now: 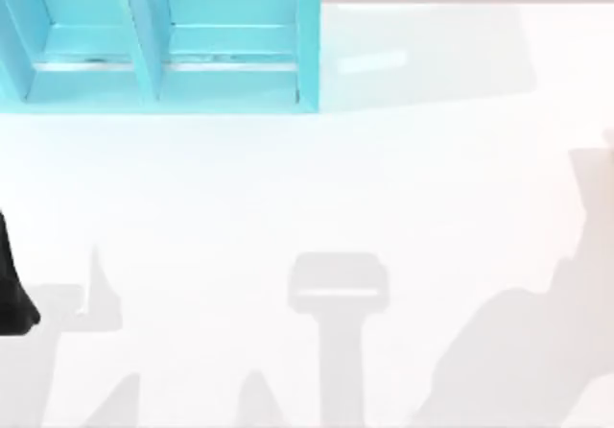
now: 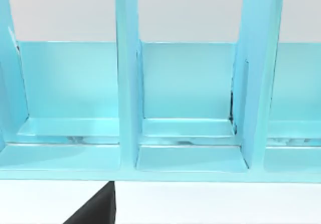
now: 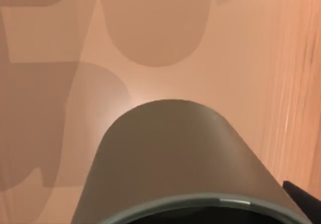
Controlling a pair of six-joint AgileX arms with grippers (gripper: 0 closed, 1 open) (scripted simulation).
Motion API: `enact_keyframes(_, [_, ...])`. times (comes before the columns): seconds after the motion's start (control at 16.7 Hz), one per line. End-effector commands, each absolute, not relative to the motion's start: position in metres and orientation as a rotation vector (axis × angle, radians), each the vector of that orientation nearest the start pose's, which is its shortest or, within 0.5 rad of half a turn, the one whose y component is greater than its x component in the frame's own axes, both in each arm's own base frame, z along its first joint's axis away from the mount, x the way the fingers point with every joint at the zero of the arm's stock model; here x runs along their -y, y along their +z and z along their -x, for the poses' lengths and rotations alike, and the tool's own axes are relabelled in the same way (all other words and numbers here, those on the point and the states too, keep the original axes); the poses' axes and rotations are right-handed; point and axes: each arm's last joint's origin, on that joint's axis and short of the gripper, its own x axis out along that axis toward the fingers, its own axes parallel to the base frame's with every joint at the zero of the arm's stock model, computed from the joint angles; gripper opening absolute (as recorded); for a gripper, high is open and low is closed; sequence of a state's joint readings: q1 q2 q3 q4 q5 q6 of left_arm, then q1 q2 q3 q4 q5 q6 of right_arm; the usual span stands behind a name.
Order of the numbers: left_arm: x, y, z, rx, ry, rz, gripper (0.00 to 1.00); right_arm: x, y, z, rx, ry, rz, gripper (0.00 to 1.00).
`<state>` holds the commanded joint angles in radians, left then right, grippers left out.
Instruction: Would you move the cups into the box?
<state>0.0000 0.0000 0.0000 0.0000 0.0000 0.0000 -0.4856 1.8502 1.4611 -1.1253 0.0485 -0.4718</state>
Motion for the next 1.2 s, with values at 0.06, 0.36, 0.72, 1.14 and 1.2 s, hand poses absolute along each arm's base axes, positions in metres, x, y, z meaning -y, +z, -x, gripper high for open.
enact_keyframes(0.06, [0.0012, 0.1600, -0.1057, 0.000, 0.000, 0.000, 1.00, 0.1635, 0.2174, -0.3137, -1.542, -0.061, 0.046, 0.00])
enact_keyframes(0.36, [0.0012, 0.1600, -0.1057, 0.000, 0.000, 0.000, 1.00, 0.1635, 0.2174, -0.3137, -1.542, -0.061, 0.046, 0.23])
enact_keyframes(0.72, [0.0012, 0.1600, -0.1057, 0.000, 0.000, 0.000, 1.00, 0.1635, 0.2174, -0.3137, -1.542, -0.061, 0.046, 0.68])
enact_keyframes(1.14, [0.0012, 0.1600, -0.1057, 0.000, 0.000, 0.000, 1.00, 0.1635, 0.2174, -0.3137, -1.542, -0.061, 0.046, 1.00])
enact_keyframes(1.2, [0.0012, 0.1600, -0.1057, 0.000, 0.000, 0.000, 1.00, 0.1635, 0.2174, -0.3137, -1.542, -0.061, 0.046, 1.00])
